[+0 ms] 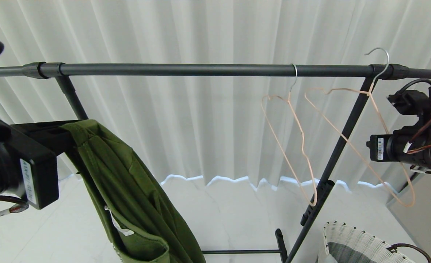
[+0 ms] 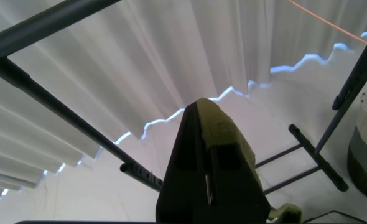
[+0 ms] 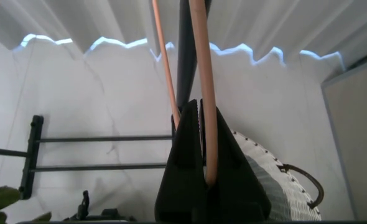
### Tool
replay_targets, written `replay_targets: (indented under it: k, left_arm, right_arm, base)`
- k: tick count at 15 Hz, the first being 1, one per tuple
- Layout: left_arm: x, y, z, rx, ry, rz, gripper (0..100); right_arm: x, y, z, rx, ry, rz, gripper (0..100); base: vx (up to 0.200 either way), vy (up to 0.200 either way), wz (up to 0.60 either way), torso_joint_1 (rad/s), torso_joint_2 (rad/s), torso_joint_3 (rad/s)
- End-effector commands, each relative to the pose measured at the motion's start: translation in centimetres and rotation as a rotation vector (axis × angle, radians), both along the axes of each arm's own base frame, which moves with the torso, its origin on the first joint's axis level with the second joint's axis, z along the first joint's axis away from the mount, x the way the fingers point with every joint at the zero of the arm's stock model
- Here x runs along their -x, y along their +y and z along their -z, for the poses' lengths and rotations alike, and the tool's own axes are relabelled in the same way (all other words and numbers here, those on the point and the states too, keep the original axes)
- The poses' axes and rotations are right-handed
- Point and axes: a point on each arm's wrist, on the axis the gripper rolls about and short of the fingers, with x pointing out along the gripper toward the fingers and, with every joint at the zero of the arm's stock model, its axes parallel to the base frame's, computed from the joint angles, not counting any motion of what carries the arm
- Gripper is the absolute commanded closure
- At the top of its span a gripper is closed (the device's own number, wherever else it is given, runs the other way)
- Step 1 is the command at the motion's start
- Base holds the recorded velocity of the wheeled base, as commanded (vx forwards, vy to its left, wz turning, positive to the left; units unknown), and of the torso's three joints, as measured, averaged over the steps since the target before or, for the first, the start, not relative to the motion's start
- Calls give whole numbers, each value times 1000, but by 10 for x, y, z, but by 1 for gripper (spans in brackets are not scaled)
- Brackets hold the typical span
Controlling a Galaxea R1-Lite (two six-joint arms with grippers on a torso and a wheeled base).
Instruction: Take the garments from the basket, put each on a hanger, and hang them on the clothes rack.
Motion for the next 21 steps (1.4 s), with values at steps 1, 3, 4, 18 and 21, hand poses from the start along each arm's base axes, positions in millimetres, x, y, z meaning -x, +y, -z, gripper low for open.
replay_targets:
  k: [1, 3, 4, 18, 21]
  left_arm:
    - [0, 0, 1, -4, 2, 0, 100]
    - [-1, -1, 0, -6, 1, -5, 100]
    - [-1, -1, 0, -6, 1, -5, 100]
    - [-5, 2, 6, -20, 16, -36, 100]
    - [-13, 3, 9, -37, 28, -84, 100]
  right_arm:
    - [18, -4, -10, -11, -37, -7, 100]
    - [32, -8, -12, -12, -40, -10, 100]
    - [40, -8, -13, -12, -40, -21, 100]
    - [87, -5, -17, -11, -120, -152, 100]
    - [100, 17, -26, -40, -199, -314, 100]
  base:
    - [0, 0, 0, 0, 0, 0]
    - [-100, 0, 0, -1, 1, -1]
    - [-200, 0, 0, -2, -7, 2]
    - [-143, 0, 0, 1, 0, 4]
    - [0, 0, 0, 0, 0, 0]
